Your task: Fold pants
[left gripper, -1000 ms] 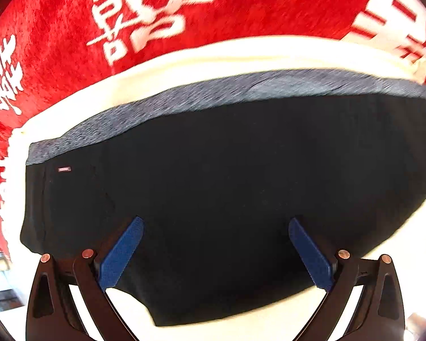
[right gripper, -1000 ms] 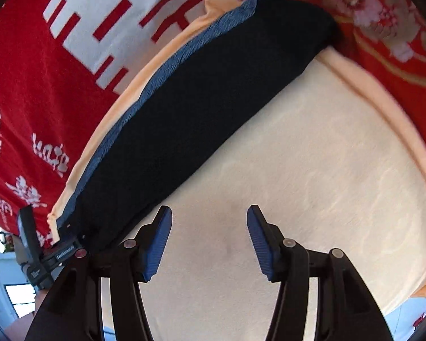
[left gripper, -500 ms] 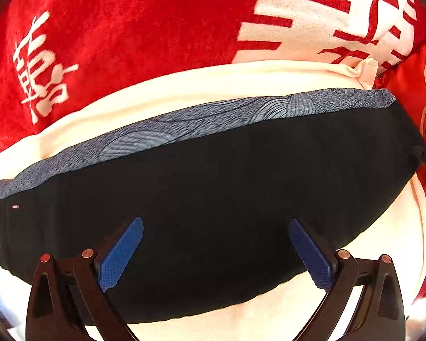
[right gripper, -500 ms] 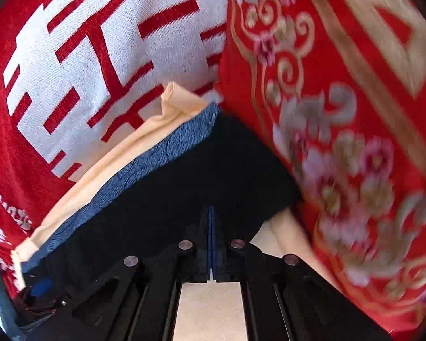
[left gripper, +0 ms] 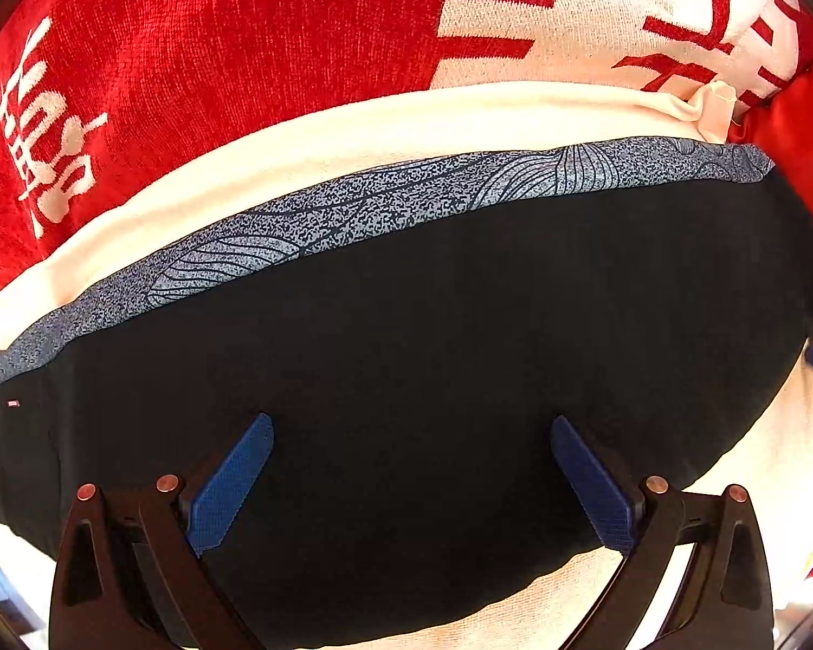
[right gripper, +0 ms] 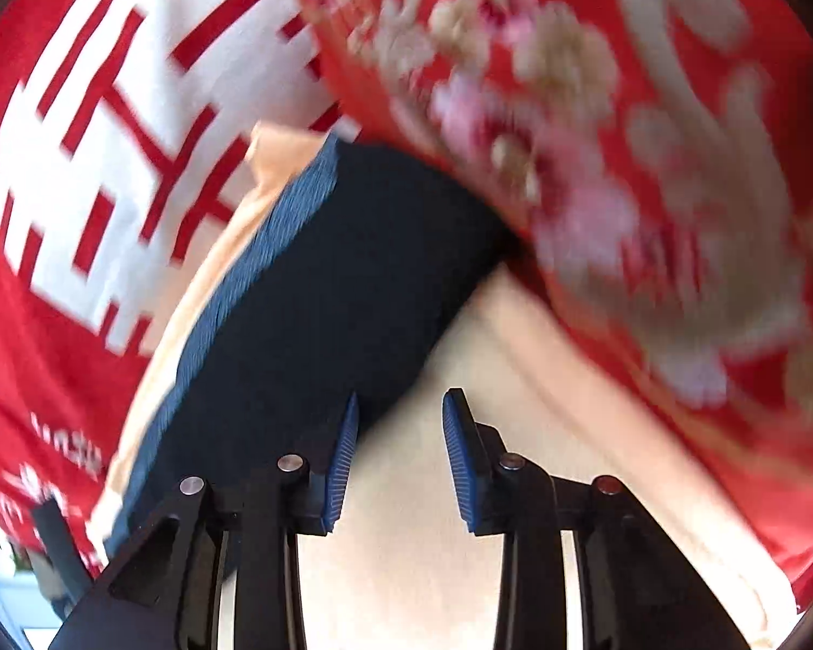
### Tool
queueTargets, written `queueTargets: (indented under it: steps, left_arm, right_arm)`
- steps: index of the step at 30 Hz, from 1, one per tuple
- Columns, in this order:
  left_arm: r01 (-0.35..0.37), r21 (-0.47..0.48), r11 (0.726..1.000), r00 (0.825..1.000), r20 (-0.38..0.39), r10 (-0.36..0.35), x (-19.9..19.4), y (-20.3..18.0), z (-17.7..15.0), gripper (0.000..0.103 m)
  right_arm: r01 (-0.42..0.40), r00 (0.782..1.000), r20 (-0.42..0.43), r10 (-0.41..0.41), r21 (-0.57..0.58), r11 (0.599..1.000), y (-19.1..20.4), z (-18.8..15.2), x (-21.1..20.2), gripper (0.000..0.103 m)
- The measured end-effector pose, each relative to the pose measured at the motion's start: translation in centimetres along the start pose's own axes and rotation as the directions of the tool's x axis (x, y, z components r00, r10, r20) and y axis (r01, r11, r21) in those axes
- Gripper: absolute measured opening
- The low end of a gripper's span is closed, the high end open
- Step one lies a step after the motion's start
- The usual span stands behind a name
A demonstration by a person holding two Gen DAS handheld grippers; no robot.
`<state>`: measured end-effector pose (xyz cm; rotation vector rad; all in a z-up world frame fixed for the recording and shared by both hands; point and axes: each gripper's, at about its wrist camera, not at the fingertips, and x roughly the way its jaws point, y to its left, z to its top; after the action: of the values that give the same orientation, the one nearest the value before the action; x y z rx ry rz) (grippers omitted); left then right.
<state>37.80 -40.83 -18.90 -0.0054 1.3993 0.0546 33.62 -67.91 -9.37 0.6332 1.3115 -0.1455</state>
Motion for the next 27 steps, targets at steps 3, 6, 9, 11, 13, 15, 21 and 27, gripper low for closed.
queueTargets:
  steps: [3, 6, 9, 11, 13, 15, 21, 27]
  left_arm:
    - [-0.004, -0.01, 1.0, 1.0, -0.004, 0.004, -0.3, 0.5, -0.1, 0.103]
    - [-0.025, -0.025, 0.999, 0.999, 0.022, 0.026, -1.2, 0.5, -0.2, 0.103]
    - [-0.037, -0.021, 0.999, 0.999, -0.002, 0.036, -0.4, 0.2, -0.2, 0.103]
    - [-0.025, -0.039, 0.999, 1.0, -0.008, 0.024, -0.1, 0.3, 0.0, 0.103]
    - [-0.022, -0.028, 0.999, 1.0, -0.004, 0.022, -0.1, 0.2, 0.0, 0.103]
    - [-0.022, -0.022, 1.0, 1.0, 0.005, 0.022, -0.1, 0.1, -0.1, 0.103]
    - [-0.018, -0.028, 0.999, 1.0, -0.003, 0.018, -0.1, -0.2, 0.1, 0.103]
    - [-0.012, -0.027, 1.0, 1.0, -0.006, 0.011, 0.1, 0.0, -0.3, 0.103]
  right_arm:
    - [0.05, 0.999, 0.006, -0.05, -0.06, 0.997, 1.3, 1.3, 0.4, 0.007]
    - [0.046, 0.996, 0.079, -0.033, -0.165, 0.985, 3.5, 1.9, -1.2, 0.007]
    - [0.115, 0.993, 0.031, -0.111, -0.197, 0.974, 3.1, 1.9, 0.4, 0.008]
    - [0.106, 0.994, -0.012, -0.109, -0.152, 0.983, 1.4, 1.3, 0.7, 0.012]
    - [0.103, 0.994, -0.004, -0.105, -0.14, 0.985, 1.0, 0.8, -0.2, 0.02]
    - [0.086, 0.995, -0.029, -0.09, -0.127, 0.988, 0.7, -0.1, -0.8, 0.033]
    - [-0.017, 0.992, -0.125, 0.012, -0.043, 0.999, -0.3, -3.2, -1.5, 0.038]
    - [-0.1, 0.98, -0.173, 0.098, -0.002, 0.995, 0.2, -5.5, -0.9, 0.041]
